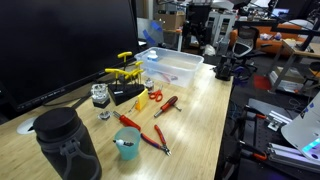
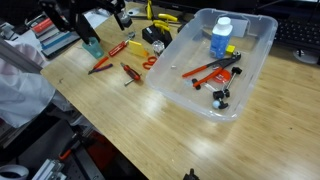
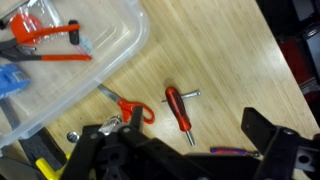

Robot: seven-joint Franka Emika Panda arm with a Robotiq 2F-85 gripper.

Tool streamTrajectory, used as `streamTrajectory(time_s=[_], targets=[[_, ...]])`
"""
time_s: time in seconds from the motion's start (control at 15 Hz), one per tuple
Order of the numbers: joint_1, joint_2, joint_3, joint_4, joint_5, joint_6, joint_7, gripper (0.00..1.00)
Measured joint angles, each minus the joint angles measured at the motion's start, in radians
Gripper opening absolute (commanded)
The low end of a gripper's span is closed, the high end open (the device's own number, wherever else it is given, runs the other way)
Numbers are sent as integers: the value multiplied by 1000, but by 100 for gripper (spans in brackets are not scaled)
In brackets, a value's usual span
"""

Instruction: Put the screwdriver into the basket.

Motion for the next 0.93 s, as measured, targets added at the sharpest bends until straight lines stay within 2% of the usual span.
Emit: streamTrajectory(time_s=[0.2, 0.4, 0.93], targets=[[1, 121, 35, 46, 55, 118, -153, 100], [-3, 215, 68, 76, 158, 216, -294, 100], [-18, 238, 89, 96, 167, 225, -317, 100]])
